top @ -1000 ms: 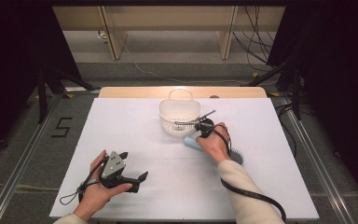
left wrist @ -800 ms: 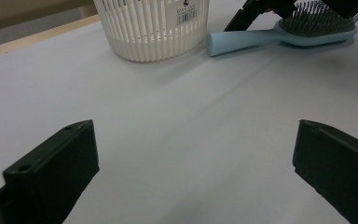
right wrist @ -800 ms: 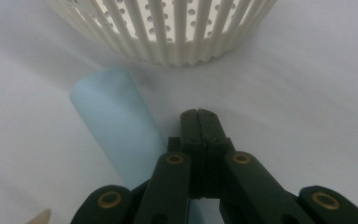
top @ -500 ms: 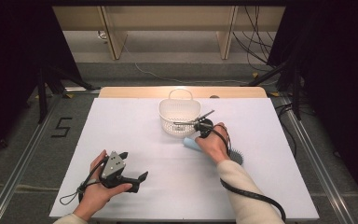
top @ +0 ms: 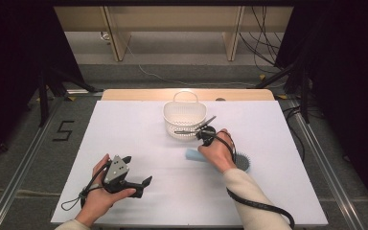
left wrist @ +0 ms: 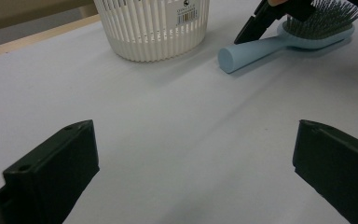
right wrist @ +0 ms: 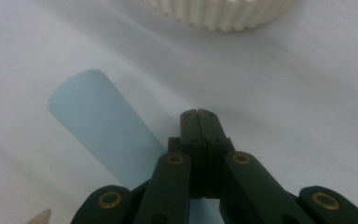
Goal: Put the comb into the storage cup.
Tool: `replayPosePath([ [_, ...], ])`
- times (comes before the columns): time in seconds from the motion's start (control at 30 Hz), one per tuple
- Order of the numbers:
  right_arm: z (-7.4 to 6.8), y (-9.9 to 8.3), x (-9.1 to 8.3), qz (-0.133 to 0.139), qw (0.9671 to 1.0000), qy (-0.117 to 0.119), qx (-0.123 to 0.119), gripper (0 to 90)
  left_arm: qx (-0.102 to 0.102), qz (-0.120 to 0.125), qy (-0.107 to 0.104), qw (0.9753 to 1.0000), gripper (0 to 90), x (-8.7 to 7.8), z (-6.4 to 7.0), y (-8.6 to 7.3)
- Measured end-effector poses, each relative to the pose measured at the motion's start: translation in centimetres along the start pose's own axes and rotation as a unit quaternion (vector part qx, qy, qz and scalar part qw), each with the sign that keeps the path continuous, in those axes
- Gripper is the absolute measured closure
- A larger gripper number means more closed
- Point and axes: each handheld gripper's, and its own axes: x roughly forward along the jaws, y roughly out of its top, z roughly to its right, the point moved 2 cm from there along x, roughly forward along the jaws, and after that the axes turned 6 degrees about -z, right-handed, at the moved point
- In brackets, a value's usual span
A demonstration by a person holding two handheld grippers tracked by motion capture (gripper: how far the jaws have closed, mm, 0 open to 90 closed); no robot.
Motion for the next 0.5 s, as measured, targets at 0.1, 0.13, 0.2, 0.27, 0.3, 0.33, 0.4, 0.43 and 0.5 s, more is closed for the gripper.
replayPosePath([
  [0.1,-0.5,-0.3,-0.2,-0.008,0.9999,0.004,-0.006,90.0,0.000,0.000,0.000,1.0000,0.0,0.0,0.0,0.0],
  [0.13,-0.5,-0.3,-0.2,-0.008,0.9999,0.004,-0.006,90.0,0.000,0.000,0.000,1.0000,0.0,0.0,0.0,0.0],
  [0.2,-0.9,-0.7,-0.3,-0.010,0.9998,0.007,-0.018,90.0,0.000,0.000,0.000,1.0000,0.0,0.0,0.0,0.0],
  [0.27,-1.1,-0.8,-0.4,-0.011,0.9997,0.008,-0.020,90.0,0.000,0.000,0.000,1.0000,0.0,0.0,0.0,0.0],
  [0.3,-1.5,-1.1,-0.5,-0.013,0.9994,0.012,-0.029,90.0,0.000,-0.001,0.000,1.0000,0.0,0.0,0.0,0.0],
  [0.33,-1.6,-1.3,-0.6,-0.016,0.9993,0.014,-0.030,90.0,0.000,-0.001,0.001,1.0000,0.0,0.0,0.0,0.0],
  [0.4,-2.0,-1.6,-0.7,-0.021,0.9990,0.019,-0.033,90.0,0.000,-0.001,0.001,1.0000,0.0,0.0,0.0,0.0],
  [0.43,-2.0,-1.7,-0.7,-0.019,0.9988,0.021,-0.039,90.0,0.000,-0.001,0.001,1.0000,0.0,0.0,0.0,0.0],
  [0.5,-2.2,-1.9,-0.8,-0.022,0.9988,0.022,-0.039,90.0,0.000,-0.001,0.001,1.0000,0.0,0.0,0.0,0.0],
])
